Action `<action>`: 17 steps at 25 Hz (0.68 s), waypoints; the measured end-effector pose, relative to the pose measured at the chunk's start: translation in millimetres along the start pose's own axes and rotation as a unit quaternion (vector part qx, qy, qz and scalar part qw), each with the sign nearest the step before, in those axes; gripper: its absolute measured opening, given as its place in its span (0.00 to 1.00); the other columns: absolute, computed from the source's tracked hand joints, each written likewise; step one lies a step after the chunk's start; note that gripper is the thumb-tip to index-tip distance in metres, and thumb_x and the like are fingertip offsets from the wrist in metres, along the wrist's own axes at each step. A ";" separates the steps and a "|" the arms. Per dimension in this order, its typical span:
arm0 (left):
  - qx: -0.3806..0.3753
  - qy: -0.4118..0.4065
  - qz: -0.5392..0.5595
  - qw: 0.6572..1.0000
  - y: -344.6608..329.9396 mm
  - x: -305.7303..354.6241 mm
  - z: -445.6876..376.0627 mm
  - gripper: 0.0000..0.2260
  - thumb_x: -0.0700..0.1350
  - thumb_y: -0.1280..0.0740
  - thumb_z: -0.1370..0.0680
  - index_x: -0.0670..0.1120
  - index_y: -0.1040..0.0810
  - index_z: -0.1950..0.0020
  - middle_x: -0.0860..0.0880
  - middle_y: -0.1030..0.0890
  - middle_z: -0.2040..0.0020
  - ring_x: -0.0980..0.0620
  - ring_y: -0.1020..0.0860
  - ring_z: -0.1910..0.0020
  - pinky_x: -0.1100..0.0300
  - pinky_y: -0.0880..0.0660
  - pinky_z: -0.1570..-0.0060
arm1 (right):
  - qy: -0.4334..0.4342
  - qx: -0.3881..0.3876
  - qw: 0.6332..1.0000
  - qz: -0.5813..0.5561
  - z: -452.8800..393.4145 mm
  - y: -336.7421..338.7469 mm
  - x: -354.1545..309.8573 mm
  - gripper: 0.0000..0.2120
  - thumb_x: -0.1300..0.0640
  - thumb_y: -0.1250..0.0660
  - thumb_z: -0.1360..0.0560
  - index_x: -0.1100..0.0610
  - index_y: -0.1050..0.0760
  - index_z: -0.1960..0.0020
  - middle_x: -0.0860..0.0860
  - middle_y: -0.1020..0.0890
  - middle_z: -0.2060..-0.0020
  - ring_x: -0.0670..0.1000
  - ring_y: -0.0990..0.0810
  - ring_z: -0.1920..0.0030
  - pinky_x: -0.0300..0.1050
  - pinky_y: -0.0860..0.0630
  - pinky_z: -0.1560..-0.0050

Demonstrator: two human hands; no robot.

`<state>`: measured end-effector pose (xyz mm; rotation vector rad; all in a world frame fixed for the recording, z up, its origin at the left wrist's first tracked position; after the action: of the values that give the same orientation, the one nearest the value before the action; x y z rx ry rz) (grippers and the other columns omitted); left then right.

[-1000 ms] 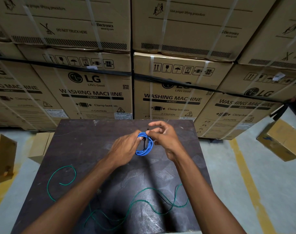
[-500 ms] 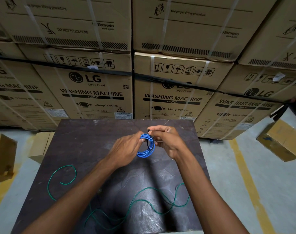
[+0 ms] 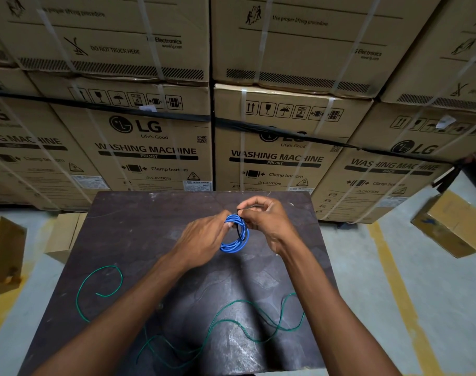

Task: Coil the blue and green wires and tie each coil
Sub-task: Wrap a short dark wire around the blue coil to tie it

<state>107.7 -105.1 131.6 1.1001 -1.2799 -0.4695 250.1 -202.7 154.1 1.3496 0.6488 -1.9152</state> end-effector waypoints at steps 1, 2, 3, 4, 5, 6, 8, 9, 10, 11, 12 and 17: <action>-0.001 0.000 0.002 1.000 0.0 0.0 0.3 0.10 0.55 0.50 0.16 0.54 0.31 0.44 0.51 0.20 0.54 0.43 0.21 0.54 0.46 0.26 0.56 | 0.006 0.001 1.000 0.006 0.2 -0.5 -0.5 0.09 0.73 0.30 0.25 0.60 0.19 0.57 0.54 0.17 0.67 0.46 0.19 0.69 0.39 0.22 0.65; -0.001 0.000 0.003 1.000 0.3 0.5 0.3 0.10 0.55 0.50 0.16 0.54 0.31 0.44 0.51 0.20 0.54 0.43 0.21 0.55 0.47 0.26 0.56 | 0.013 0.003 1.000 0.012 0.6 -0.8 -0.9 0.09 0.72 0.30 0.25 0.60 0.19 0.57 0.54 0.17 0.67 0.45 0.19 0.70 0.38 0.23 0.66; -0.001 0.001 0.004 1.000 0.3 0.5 0.3 0.10 0.55 0.50 0.16 0.54 0.32 0.44 0.51 0.20 0.54 0.43 0.21 0.55 0.46 0.26 0.56 | 0.019 0.006 1.000 0.020 0.9 -1.5 -0.9 0.09 0.72 0.31 0.24 0.60 0.19 0.56 0.54 0.18 0.67 0.45 0.20 0.70 0.37 0.23 0.66; 0.000 0.000 0.003 1.000 0.5 1.0 0.2 0.10 0.55 0.50 0.16 0.54 0.31 0.44 0.51 0.20 0.54 0.43 0.21 0.55 0.47 0.26 0.56 | 0.026 0.012 0.999 0.027 1.6 -2.1 -0.6 0.08 0.72 0.31 0.24 0.60 0.19 0.56 0.54 0.18 0.67 0.46 0.20 0.69 0.38 0.23 0.65; 0.001 -0.002 0.002 1.000 0.5 1.3 0.2 0.09 0.54 0.49 0.15 0.53 0.31 0.44 0.51 0.20 0.54 0.42 0.21 0.54 0.47 0.26 0.57 | 0.034 0.020 0.999 0.031 1.9 -2.8 0.0 0.08 0.71 0.31 0.24 0.60 0.19 0.55 0.54 0.18 0.67 0.47 0.20 0.68 0.38 0.22 0.64; 0.002 -0.004 0.001 1.000 0.6 2.2 -0.2 0.09 0.53 0.48 0.15 0.53 0.31 0.44 0.51 0.20 0.53 0.42 0.21 0.54 0.47 0.26 0.57 | 0.041 0.029 0.998 0.033 2.4 -3.3 0.0 0.07 0.71 0.31 0.24 0.61 0.19 0.54 0.55 0.18 0.66 0.48 0.20 0.67 0.39 0.21 0.64; 0.004 -0.006 -0.003 1.000 0.6 3.6 -0.6 0.10 0.54 0.49 0.15 0.52 0.31 0.44 0.50 0.19 0.53 0.42 0.21 0.54 0.48 0.26 0.57 | 0.053 0.038 0.997 0.035 3.8 -4.7 -1.1 0.05 0.71 0.31 0.24 0.62 0.19 0.52 0.55 0.18 0.65 0.50 0.19 0.66 0.40 0.21 0.63; 0.004 -0.005 -0.006 1.000 0.5 3.9 -0.7 0.11 0.54 0.49 0.16 0.52 0.31 0.44 0.50 0.19 0.52 0.42 0.21 0.54 0.47 0.26 0.57 | 0.056 0.038 0.997 0.032 4.4 -5.7 -1.8 0.05 0.71 0.31 0.24 0.63 0.20 0.50 0.55 0.19 0.66 0.49 0.20 0.67 0.39 0.21 0.64; 0.003 -0.005 -0.007 1.000 0.7 4.4 -0.6 0.11 0.55 0.50 0.16 0.52 0.31 0.44 0.50 0.19 0.53 0.42 0.21 0.54 0.47 0.26 0.57 | 0.058 0.035 0.997 0.027 5.0 -6.2 -2.7 0.06 0.71 0.30 0.24 0.64 0.21 0.49 0.54 0.19 0.67 0.47 0.20 0.69 0.38 0.22 0.66; 0.003 -0.004 -0.006 1.000 0.4 4.1 -0.1 0.11 0.55 0.50 0.16 0.52 0.31 0.44 0.50 0.19 0.53 0.42 0.21 0.54 0.47 0.26 0.57 | 0.056 0.031 0.998 0.022 5.3 -6.4 -3.2 0.07 0.71 0.30 0.24 0.63 0.22 0.48 0.53 0.20 0.68 0.46 0.21 0.70 0.37 0.23 0.66; 0.004 -0.003 -0.006 1.000 0.1 3.8 0.6 0.11 0.55 0.50 0.16 0.52 0.31 0.45 0.50 0.19 0.53 0.42 0.21 0.54 0.47 0.26 0.57 | 0.054 0.028 0.998 0.018 5.6 -5.9 -3.5 0.07 0.70 0.30 0.24 0.63 0.22 0.47 0.52 0.20 0.68 0.46 0.21 0.70 0.36 0.23 0.66; 0.006 0.000 -0.011 1.000 -1.7 1.8 3.7 0.07 0.52 0.46 0.14 0.53 0.32 0.45 0.49 0.19 0.52 0.40 0.21 0.53 0.47 0.27 0.58 | 0.055 0.096 0.993 0.035 9.1 3.8 -0.4 0.05 0.59 0.30 0.21 0.55 0.20 0.56 0.49 0.21 0.66 0.46 0.24 0.65 0.43 0.24 0.61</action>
<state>105.3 -108.8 130.7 1.1247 -1.2734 -0.4788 247.7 -211.6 157.5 1.5857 0.4710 -1.8960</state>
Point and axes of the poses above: each hand's wrist, its own z-axis away from the middle knuckle, its own y-axis out of the back of the hand, x = y × z, the point moved 3 cm from there along -z, towards the middle knuckle
